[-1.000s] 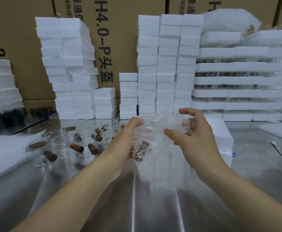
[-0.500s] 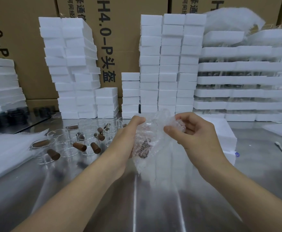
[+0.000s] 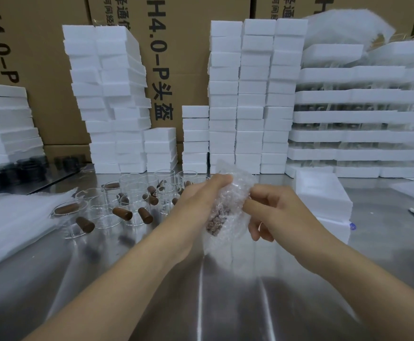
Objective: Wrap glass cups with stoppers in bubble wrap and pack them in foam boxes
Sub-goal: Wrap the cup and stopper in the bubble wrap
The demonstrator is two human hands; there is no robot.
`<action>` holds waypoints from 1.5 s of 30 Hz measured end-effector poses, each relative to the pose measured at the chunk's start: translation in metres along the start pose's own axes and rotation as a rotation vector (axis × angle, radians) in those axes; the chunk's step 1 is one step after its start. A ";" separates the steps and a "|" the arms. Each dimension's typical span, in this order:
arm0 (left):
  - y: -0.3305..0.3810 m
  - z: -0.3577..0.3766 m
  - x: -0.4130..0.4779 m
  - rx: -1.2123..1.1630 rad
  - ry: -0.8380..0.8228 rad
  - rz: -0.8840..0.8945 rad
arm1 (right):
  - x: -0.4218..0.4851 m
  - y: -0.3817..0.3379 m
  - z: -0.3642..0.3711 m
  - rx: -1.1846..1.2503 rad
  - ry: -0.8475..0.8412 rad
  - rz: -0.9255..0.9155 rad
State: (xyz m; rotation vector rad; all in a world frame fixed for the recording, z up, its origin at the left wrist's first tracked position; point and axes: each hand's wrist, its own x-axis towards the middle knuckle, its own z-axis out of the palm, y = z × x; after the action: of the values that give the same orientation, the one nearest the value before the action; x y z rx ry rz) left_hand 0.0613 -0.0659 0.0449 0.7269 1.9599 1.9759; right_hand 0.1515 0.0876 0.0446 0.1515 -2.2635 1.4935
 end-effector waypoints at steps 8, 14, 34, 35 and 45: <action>0.001 -0.005 0.004 -0.187 0.127 -0.077 | 0.004 0.001 -0.005 0.047 0.341 -0.064; -0.006 0.005 0.005 -0.170 0.102 -0.112 | -0.005 0.001 0.008 -0.102 -0.077 0.050; -0.002 0.002 0.001 -0.252 0.202 -0.187 | 0.008 0.015 -0.009 0.009 0.156 0.050; -0.001 -0.002 0.003 -0.336 0.220 -0.196 | 0.010 0.019 -0.015 -0.024 0.270 0.074; 0.014 -0.018 0.004 -0.868 0.146 -0.057 | 0.014 0.039 -0.035 -0.458 0.476 0.318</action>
State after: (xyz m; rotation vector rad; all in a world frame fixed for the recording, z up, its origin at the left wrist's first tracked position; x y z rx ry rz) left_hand 0.0513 -0.0799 0.0600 0.2922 0.9557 2.5587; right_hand 0.1366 0.1374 0.0292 -0.6533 -2.2133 0.9617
